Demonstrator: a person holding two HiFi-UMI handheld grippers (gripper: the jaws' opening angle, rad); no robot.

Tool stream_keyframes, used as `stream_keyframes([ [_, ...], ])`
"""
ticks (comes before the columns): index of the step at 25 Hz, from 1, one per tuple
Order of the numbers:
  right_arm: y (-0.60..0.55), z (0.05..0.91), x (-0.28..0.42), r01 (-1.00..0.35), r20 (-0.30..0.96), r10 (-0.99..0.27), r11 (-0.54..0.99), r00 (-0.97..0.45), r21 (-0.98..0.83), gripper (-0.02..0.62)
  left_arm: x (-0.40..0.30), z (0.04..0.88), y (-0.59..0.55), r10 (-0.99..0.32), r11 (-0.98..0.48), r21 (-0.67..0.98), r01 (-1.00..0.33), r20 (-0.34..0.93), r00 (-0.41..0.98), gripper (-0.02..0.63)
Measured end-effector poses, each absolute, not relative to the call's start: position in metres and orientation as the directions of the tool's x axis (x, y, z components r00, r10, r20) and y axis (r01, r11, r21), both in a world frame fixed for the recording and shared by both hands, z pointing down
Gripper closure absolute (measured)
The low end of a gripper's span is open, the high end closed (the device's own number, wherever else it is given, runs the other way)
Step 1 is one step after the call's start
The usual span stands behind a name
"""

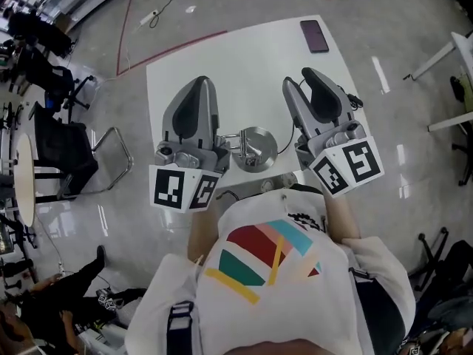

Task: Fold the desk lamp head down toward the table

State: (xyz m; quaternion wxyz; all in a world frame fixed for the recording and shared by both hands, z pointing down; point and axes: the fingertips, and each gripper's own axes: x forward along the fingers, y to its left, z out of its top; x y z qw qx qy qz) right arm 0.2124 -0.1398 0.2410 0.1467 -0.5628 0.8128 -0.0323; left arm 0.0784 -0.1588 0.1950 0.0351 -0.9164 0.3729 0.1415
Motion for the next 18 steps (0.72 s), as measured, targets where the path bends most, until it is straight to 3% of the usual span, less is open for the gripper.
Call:
stream_keyframes([
  [5, -0.147, 0.238, 0.208, -0.907, -0.179, -0.92, 0.38, -0.349, -0.183, 0.439, 0.07, 0.198, -0.165, -0.704, -0.693, 0.069, -0.717, -0.274, 0.655, 0.561],
  [12, -0.168, 0.232, 0.145, -0.899, -0.151, -0.91, 0.408, -0.386, -0.159, 0.44, 0.007, 0.199, -0.184, -0.728, -0.673, 0.109, -0.732, -0.271, 0.629, 0.561],
  [18, -0.16, 0.242, 0.154, -0.9, -0.139, -0.907, 0.414, -0.397, -0.136, 0.439, 0.021, 0.212, -0.175, -0.73, -0.674, 0.121, -0.729, -0.263, 0.631, 0.561],
])
